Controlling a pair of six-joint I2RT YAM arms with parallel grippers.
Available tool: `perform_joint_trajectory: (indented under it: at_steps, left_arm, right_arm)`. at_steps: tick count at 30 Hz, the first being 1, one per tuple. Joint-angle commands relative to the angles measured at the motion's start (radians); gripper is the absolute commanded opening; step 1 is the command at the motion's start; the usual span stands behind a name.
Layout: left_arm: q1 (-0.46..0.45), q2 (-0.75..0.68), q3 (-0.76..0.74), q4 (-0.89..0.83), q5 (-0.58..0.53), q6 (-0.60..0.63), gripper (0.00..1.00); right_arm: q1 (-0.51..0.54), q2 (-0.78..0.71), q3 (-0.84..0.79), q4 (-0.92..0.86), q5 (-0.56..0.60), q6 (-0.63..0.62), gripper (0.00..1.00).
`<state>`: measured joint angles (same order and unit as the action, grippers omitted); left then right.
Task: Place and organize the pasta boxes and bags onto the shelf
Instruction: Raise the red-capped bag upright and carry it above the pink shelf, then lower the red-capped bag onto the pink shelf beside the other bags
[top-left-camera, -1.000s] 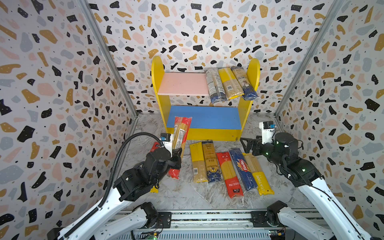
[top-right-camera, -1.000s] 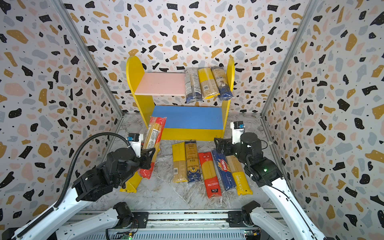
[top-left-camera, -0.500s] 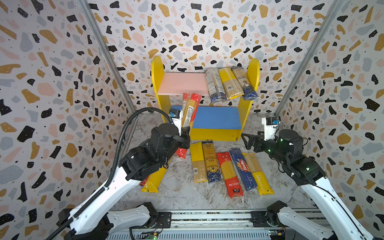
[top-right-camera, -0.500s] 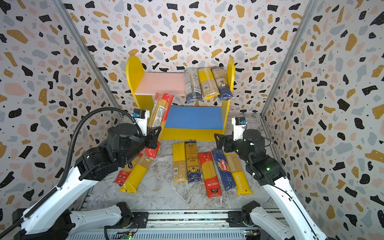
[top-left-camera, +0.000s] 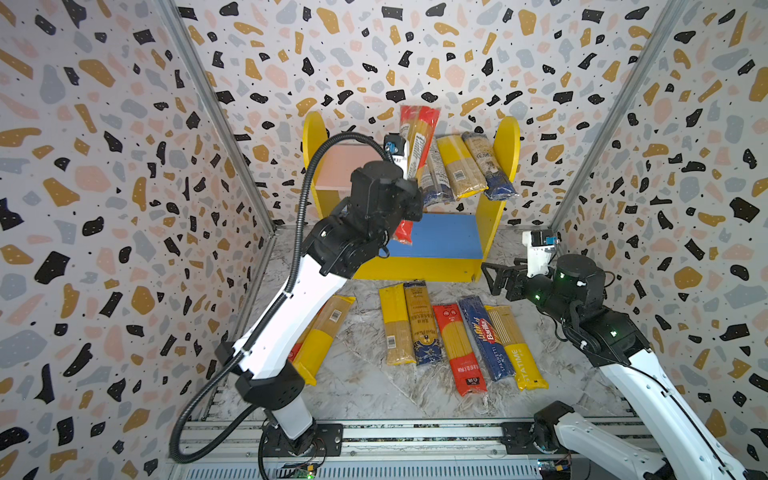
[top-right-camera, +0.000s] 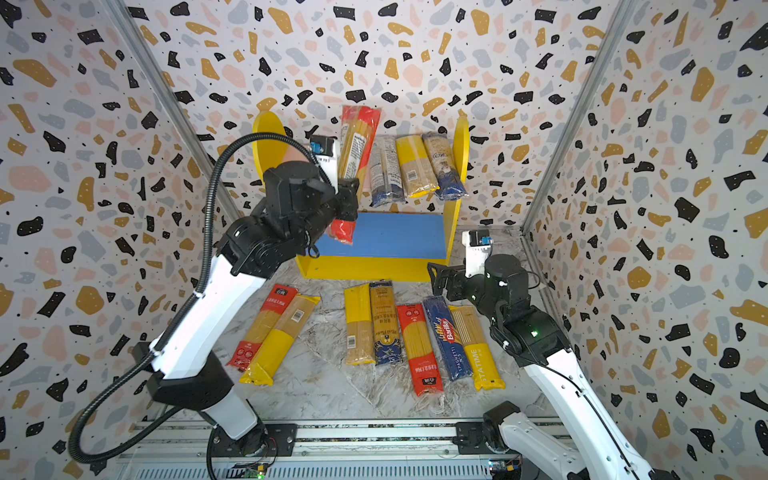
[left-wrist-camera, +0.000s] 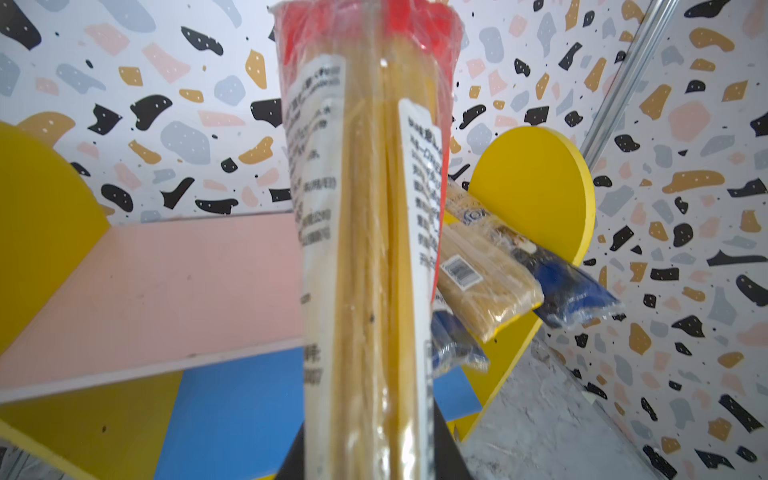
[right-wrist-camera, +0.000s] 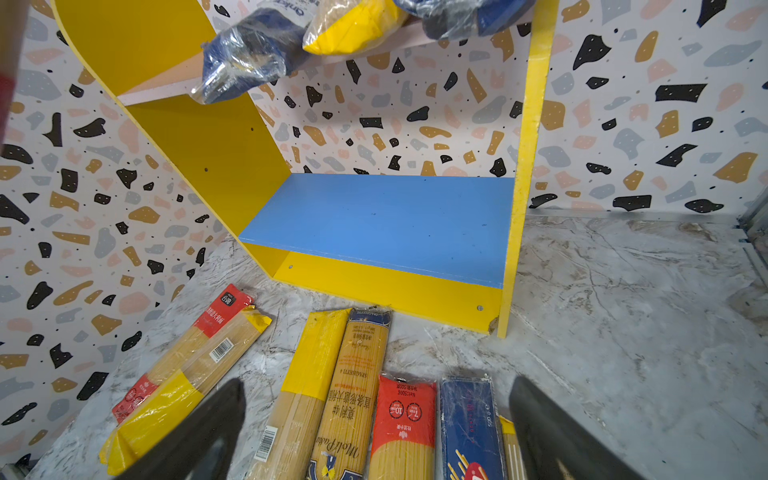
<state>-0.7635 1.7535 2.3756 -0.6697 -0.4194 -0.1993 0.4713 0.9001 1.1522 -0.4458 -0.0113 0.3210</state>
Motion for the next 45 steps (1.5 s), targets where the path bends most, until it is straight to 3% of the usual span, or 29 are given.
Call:
perform_joint_trajectory:
  at_steps: [1,7,18,39,40,43,45]
  left_arm:
    - [0.052,0.051,0.180,0.128,0.022,0.017,0.00]
    - [0.125,0.061,0.070,0.267,0.101,-0.035,0.00]
    - [0.204,0.170,0.138,0.336,0.198,-0.127,0.00]
    - [0.288,0.264,0.187,0.436,0.328,-0.266,0.00]
    - [0.289,0.269,0.188,0.434,0.328,-0.270,0.01]
    - [0.291,0.278,0.195,0.425,0.332,-0.277,0.28]
    - [0.292,0.280,0.194,0.420,0.332,-0.278,0.31]
  right_arm:
    - [-0.002,-0.028,0.058,0.008,0.020,-0.029,0.99]
    - [-0.002,-0.061,0.121,0.042,-0.009,-0.070,0.99]
    - [-0.002,0.009,0.288,0.055,-0.115,-0.099,0.99]
    - [-0.002,0.077,0.364,0.044,-0.092,-0.119,0.99]
    - [-0.002,0.077,0.363,0.042,-0.088,-0.120,0.99]
    - [-0.002,0.076,0.363,0.036,-0.081,-0.122,0.99]
    - [-0.002,0.074,0.364,0.032,-0.078,-0.122,0.99]
